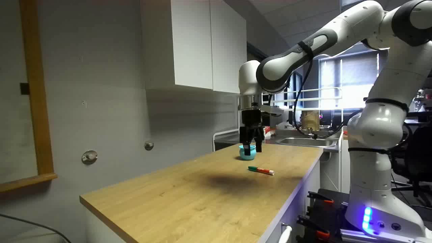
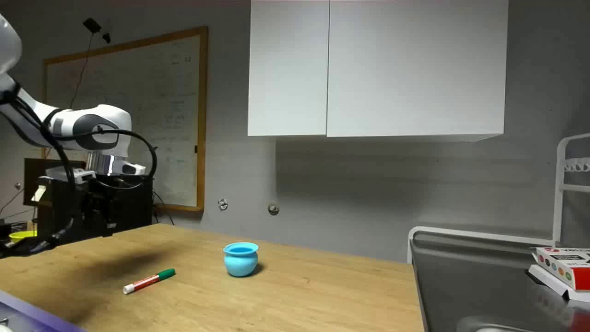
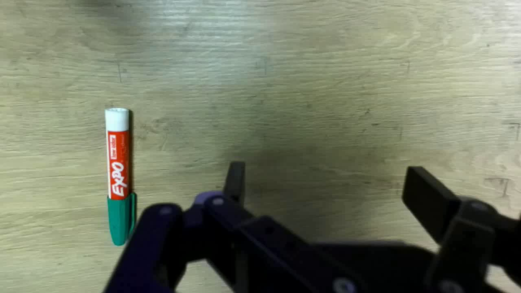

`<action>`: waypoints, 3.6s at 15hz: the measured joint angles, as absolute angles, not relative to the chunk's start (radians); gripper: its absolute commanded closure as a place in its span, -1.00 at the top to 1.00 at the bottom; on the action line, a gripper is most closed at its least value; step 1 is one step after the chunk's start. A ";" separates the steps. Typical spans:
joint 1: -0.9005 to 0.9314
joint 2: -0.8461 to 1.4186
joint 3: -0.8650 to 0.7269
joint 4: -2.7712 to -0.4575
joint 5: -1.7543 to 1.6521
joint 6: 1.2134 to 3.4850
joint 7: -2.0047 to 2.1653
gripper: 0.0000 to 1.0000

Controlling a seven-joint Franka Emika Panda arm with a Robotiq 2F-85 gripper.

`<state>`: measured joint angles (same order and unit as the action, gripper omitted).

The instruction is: Put the marker inside the blue vessel

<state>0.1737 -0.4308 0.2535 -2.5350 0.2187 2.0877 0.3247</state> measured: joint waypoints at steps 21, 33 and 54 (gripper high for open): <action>0.167 -0.430 0.243 -2.535 0.213 2.088 0.324 1.00; 0.019 -0.374 0.133 -2.552 0.115 2.117 0.320 1.00; 0.009 -0.089 0.063 -2.535 -0.013 2.251 0.241 -0.58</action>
